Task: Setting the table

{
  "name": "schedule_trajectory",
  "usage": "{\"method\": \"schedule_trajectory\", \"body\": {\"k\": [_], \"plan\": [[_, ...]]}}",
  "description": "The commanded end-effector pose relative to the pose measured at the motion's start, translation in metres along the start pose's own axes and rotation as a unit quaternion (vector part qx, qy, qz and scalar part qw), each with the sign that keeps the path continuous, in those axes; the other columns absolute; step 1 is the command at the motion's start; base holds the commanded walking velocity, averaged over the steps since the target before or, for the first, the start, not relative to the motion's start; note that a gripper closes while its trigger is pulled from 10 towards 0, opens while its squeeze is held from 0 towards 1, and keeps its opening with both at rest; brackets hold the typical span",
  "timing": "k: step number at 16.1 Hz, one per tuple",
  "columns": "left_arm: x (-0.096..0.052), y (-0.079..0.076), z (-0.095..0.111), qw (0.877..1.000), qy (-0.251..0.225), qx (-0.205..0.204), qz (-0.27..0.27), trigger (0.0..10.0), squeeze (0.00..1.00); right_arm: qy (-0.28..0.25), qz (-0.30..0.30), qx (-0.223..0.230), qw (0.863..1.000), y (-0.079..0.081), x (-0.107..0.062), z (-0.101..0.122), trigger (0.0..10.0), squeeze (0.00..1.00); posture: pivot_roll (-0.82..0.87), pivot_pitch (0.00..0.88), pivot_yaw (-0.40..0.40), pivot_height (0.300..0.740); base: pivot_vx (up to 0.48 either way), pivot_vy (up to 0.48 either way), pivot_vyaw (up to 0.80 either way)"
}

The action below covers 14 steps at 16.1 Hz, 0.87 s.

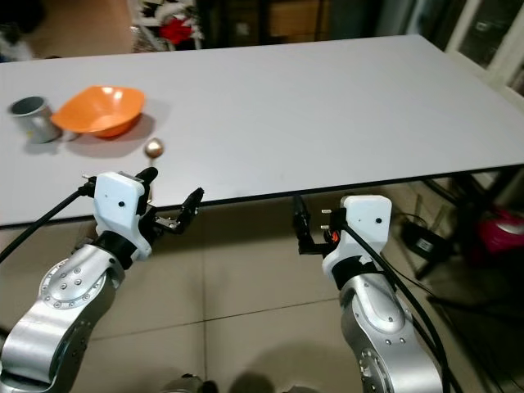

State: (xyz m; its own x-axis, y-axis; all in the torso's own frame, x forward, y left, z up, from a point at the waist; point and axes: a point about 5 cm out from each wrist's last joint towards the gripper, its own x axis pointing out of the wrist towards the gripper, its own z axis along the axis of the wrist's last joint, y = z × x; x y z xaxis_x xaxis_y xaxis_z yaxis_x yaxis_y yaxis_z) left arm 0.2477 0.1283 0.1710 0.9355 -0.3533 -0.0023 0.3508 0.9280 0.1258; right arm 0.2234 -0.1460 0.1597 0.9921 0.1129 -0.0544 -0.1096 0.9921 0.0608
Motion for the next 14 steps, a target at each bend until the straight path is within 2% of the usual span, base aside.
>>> {"method": "schedule_trajectory", "body": {"k": [1,6,10,14], "plan": [[-0.0002,0.0035,-0.0001,1.000,0.003,-0.001,0.005,10.0,0.85,-0.005,0.004,-0.003,1.000,0.0009,0.0003,0.0027,10.0,1.00,0.02,0.074,0.052,0.740,0.000,0.000,0.80],[0.0014,0.0049,0.0001,1.000,0.005,-0.006,0.011,10.0,0.84,-0.006,0.002,0.000,1.000,0.0007,0.0012,0.0031,10.0,1.00,0.02,0.078,0.053,0.740,0.000,0.000,0.80],[0.0019,0.0049,0.0006,1.000,0.003,0.003,0.013,10.0,0.72,-0.006,0.005,-0.002,1.000,0.0011,0.0017,0.0033,10.0,1.00,0.02,0.079,0.051,0.740,0.000,0.000,0.80],[0.0021,0.0049,0.0010,1.000,0.001,0.006,0.012,10.0,0.71,-0.004,0.010,-0.001,1.000,0.0017,0.0025,0.0034,10.0,1.00,0.02,0.084,0.047,0.740,0.000,0.000,0.80]]}}
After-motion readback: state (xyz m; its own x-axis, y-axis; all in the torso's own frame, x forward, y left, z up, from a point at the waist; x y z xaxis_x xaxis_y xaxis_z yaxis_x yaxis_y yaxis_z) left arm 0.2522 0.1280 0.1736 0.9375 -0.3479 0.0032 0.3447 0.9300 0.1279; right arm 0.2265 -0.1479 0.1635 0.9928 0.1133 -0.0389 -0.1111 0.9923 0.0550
